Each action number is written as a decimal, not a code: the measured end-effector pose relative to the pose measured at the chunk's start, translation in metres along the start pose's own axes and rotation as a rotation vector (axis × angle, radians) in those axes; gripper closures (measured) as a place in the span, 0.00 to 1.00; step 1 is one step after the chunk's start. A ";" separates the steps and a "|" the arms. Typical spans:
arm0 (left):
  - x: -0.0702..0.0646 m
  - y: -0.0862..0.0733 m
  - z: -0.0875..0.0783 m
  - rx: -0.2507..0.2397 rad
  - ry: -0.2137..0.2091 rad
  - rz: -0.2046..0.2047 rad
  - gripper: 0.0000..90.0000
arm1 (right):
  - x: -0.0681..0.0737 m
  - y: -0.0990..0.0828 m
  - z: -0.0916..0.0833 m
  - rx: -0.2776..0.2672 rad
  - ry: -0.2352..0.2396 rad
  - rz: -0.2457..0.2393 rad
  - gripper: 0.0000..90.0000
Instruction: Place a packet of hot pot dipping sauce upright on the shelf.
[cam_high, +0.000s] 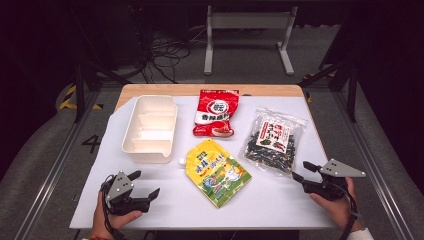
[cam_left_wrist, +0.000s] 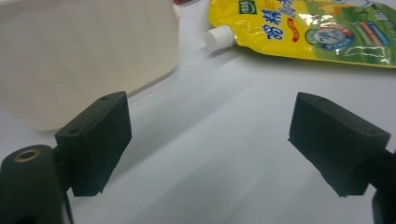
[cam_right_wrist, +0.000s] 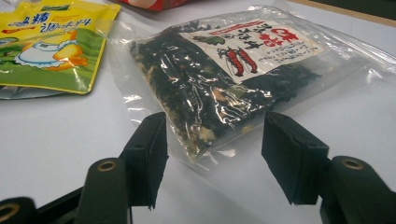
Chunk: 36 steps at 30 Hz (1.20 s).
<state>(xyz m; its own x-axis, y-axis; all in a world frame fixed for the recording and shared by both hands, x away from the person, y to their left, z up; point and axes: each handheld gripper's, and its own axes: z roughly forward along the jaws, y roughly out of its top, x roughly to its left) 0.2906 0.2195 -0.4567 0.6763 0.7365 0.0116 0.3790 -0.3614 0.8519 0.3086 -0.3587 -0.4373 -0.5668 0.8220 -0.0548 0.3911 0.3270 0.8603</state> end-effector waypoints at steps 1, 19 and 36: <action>-0.001 0.000 0.001 0.001 -0.001 0.005 0.16 | -0.002 0.000 0.000 0.000 -0.004 0.008 0.45; -0.016 0.001 0.020 0.076 -0.104 0.020 0.22 | -0.009 0.020 0.005 -0.050 0.016 0.036 0.64; -0.027 0.016 0.044 0.122 -0.157 0.015 0.23 | 0.042 0.045 0.016 -0.055 0.204 -0.118 0.95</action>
<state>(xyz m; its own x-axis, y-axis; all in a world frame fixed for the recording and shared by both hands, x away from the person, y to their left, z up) 0.3062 0.1685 -0.4666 0.7689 0.6359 -0.0664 0.4357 -0.4451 0.7824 0.3138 -0.3016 -0.4090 -0.7433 0.6665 -0.0577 0.2765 0.3847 0.8807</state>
